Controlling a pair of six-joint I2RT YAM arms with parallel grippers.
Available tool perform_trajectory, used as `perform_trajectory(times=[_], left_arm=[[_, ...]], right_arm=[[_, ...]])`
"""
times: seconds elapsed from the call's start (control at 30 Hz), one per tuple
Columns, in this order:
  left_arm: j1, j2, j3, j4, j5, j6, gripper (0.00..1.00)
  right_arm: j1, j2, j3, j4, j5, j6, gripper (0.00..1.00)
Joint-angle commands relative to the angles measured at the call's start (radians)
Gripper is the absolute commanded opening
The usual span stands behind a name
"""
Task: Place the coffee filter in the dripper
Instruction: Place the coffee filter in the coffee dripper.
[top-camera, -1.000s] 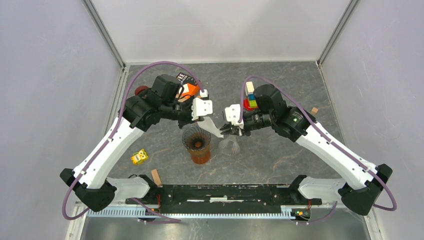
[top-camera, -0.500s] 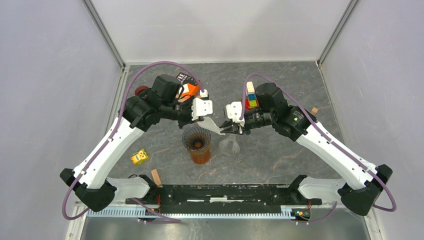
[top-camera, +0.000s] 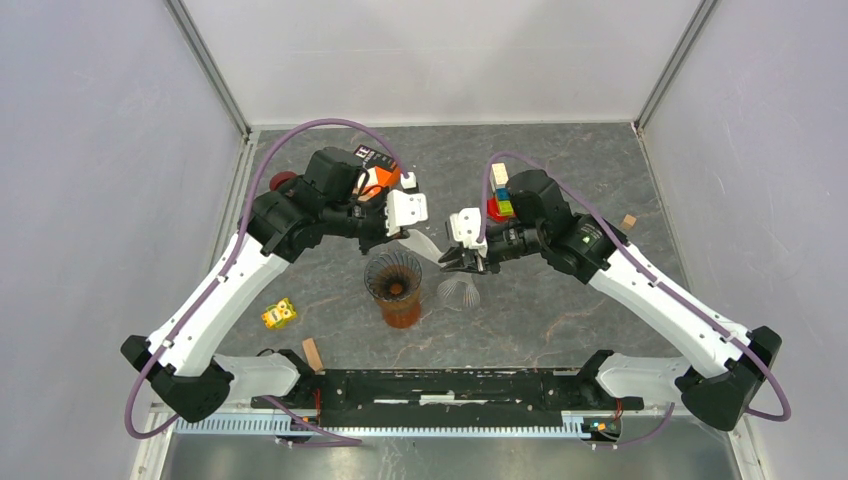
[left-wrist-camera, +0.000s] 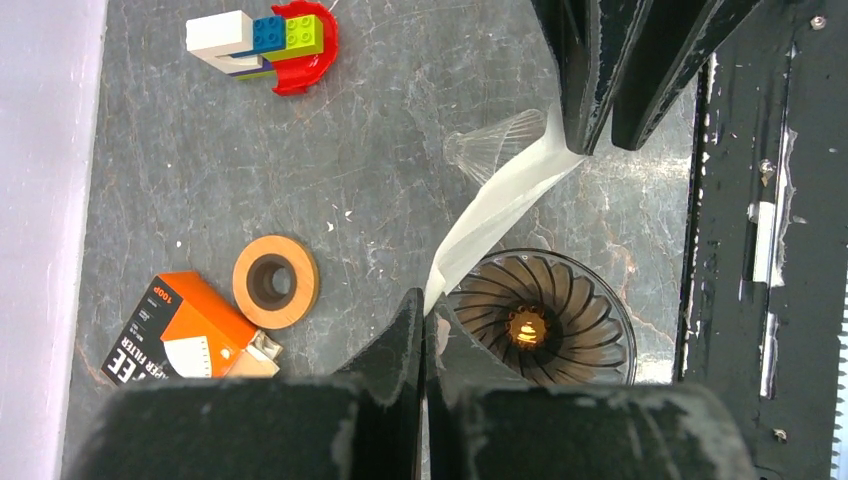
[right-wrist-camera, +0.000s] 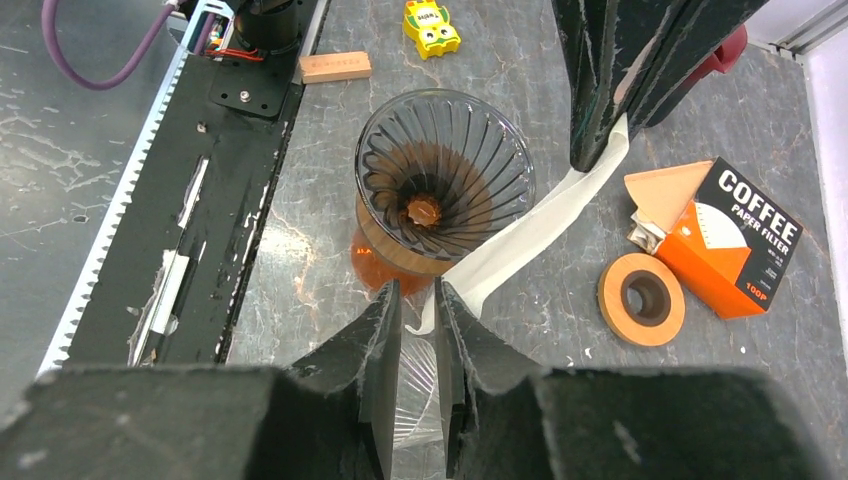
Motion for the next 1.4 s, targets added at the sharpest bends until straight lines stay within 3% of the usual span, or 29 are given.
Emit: perform_trajectory(times=[0.0,0.5,0.73,0.83,0.97,1.0,1.1,1.27,1.37], left_arm=[[-0.005,0.003,0.017,0.041,-0.006,-0.055,0.02],[-0.006,-0.006,0.013,0.052,0.015,-0.073,0.02],[-0.006,-0.013,0.000,0.086,0.041,-0.122,0.02],[-0.006,-0.013,-0.002,0.096,0.068,-0.141,0.02],[-0.003,-0.023,-0.017,0.104,0.111,-0.161,0.02],[-0.001,-0.026,-0.021,0.105,0.122,-0.165,0.05],[0.011,-0.034,-0.025,0.106,0.170,-0.188,0.27],[0.070,-0.027,0.002,0.182,0.311,-0.376,0.79],[0.081,-0.007,-0.007,0.291,0.290,-0.542,0.89]], right_arm=[[-0.003,-0.004,-0.006,0.042,0.018,0.016,0.24],[-0.003,0.021,0.005,0.103,0.089,0.090,0.29],[-0.003,0.019,-0.010,0.149,0.190,0.113,0.27],[-0.003,0.015,-0.016,0.168,0.227,0.122,0.22],[-0.003,-0.001,-0.024,0.167,0.268,0.086,0.00],[-0.003,-0.009,-0.030,0.163,0.272,0.064,0.00],[-0.003,-0.044,-0.061,0.133,0.301,-0.045,0.00],[-0.003,-0.094,-0.122,0.124,0.381,-0.160,0.00],[0.000,-0.104,-0.132,0.130,0.372,-0.164,0.00]])
